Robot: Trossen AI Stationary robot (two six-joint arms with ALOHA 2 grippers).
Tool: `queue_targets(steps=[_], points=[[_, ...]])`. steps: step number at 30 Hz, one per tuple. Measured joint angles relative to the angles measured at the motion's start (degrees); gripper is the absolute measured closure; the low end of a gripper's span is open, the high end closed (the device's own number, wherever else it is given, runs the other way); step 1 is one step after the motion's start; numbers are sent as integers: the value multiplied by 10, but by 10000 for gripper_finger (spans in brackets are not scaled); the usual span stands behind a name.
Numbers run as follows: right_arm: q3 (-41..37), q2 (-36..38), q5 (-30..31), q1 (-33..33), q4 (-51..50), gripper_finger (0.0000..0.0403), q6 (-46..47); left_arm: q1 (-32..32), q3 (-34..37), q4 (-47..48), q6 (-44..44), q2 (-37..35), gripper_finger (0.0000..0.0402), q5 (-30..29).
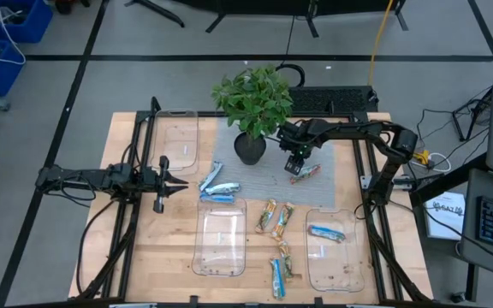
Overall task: Pick and place Granola Bars by type
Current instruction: Put the red granola bar into the bottom right transparent bin
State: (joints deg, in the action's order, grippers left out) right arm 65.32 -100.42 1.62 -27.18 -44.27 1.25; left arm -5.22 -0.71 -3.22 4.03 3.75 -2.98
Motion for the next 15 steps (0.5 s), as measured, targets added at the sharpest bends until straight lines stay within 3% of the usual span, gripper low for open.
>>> queue_targets(steps=[8, 15], points=[[-18, 2, -2, -2, 1, 381, 9, 0, 0, 0, 0, 0, 344, 0], [-21, 15, -1, -1, -4, 397, 4, 0, 0, 0, 0, 0, 344, 0]])
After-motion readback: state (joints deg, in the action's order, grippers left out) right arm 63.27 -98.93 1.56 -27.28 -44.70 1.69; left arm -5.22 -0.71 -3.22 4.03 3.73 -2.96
